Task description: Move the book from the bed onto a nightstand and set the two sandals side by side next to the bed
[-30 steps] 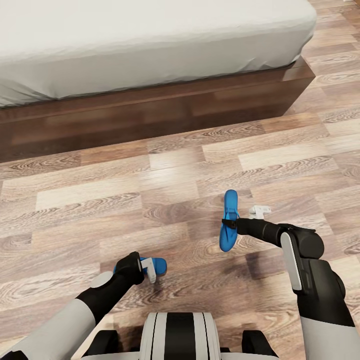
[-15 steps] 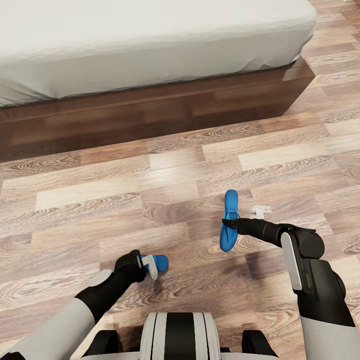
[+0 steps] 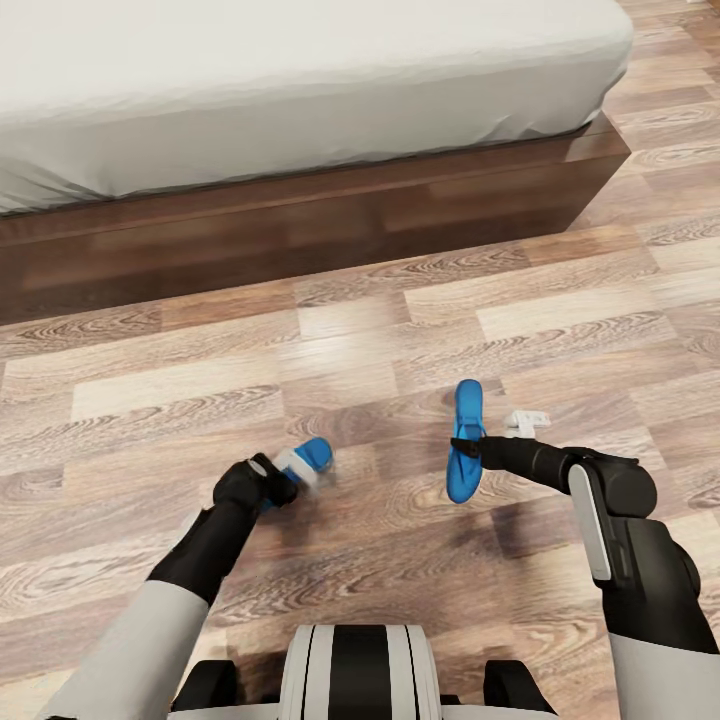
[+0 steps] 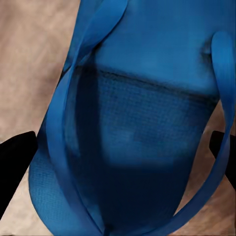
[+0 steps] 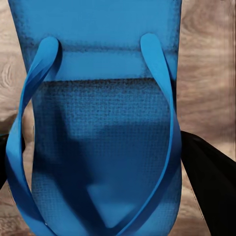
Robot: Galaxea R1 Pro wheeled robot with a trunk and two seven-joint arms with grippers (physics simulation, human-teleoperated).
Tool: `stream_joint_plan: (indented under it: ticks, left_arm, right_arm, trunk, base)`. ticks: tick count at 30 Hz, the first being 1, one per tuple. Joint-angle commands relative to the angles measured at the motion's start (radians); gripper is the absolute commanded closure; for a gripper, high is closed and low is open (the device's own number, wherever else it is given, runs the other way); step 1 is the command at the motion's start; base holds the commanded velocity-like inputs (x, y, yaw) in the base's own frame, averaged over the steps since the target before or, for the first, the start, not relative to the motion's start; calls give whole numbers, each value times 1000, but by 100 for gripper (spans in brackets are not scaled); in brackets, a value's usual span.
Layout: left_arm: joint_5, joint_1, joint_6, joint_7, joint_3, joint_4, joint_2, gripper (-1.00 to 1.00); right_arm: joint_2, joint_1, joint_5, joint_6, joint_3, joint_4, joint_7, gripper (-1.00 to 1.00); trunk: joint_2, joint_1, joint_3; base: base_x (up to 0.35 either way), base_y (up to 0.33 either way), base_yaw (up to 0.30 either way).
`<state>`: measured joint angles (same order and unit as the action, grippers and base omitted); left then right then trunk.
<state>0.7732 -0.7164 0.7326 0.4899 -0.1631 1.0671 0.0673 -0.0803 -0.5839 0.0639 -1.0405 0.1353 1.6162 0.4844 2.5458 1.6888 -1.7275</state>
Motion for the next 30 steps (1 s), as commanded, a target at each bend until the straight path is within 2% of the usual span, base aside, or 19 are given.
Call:
stream_joint_plan:
  ticks: [1,2,3,5,7,8,9,12,13,14,17,19,21,23,25,30]
  left_arm:
    - [-8,-14,4,-29,73,7,31,100]
    - [-24,-20,5,-47,103,10,41,100]
    - [-81,-33,7,-81,158,14,56,100]
    - [-167,-43,10,-115,210,20,64,100]
    - [-358,-47,25,-215,278,56,75,100]
    - [-403,-45,34,-244,287,71,78,100]
    - [-487,-39,60,-299,296,102,83,100]
    - [-600,-32,115,-365,289,157,86,100]
    - [-697,-25,194,-403,265,222,88,100]
    - [-744,-13,238,-422,234,269,89,100]
    - [-787,20,277,-446,187,333,91,100]
    - [-818,69,300,-470,142,405,92,100]
    - [-825,95,306,-483,117,439,92,100]
    - [-833,128,312,-521,73,488,92,100]
    - [-837,140,314,-554,47,502,93,100]
    - [-842,163,315,-630,19,516,95,100]
  right_arm:
    - [0,-1,8,-7,5,1,-2,100]
    - [0,-1,8,-4,11,1,-2,100]
    - [-1,-1,8,5,24,1,-2,100]
    - [-1,-1,8,13,33,0,-2,100]
    - [-1,2,8,34,43,0,-3,100]
    - [0,4,8,40,44,0,-3,100]
    - [0,7,8,54,44,1,-3,100]
    - [1,13,8,72,44,1,-4,100]
    - [1,18,8,82,44,1,-6,100]
    - [2,20,8,86,42,1,-11,100]
    - [3,22,8,91,39,1,-22,100]
    - [5,24,8,94,38,1,-33,100]
    - [6,25,8,96,37,1,-40,100]
    - [7,29,8,99,37,1,-76,100]
    - [8,32,8,99,37,1,-111,100]
    - [7,71,7,99,18,1,-149,100]
  trunk:
    - [0,0,-1]
    - [0,0,-1]
    - [0,0,-1]
    - [0,0,-1]
    - [0,0,-1]
    - [0,0,-1]
    - [0,0,-1]
    - [0,0,-1]
    - [0,0,-1]
    - [0,0,-1]
    - [0,-1,7]
    - [-1,-2,15]
    - [-1,-3,23]
    - [-2,-4,30]
    - [-2,-5,38]
    - [-3,-7,57]
  base:
    - [0,0,0]
    - [0,0,0]
    - [0,0,0]
    - [0,0,0]
    - [0,0,0]
    - [0,0,0]
    - [0,0,0]
    - [0,0,0]
    - [0,0,0]
    - [0,0,0]
    - [0,0,0]
    - [0,0,0]
    - [0,0,0]
    - [0,0,0]
    - [0,0,0]
    - [0,0,0]
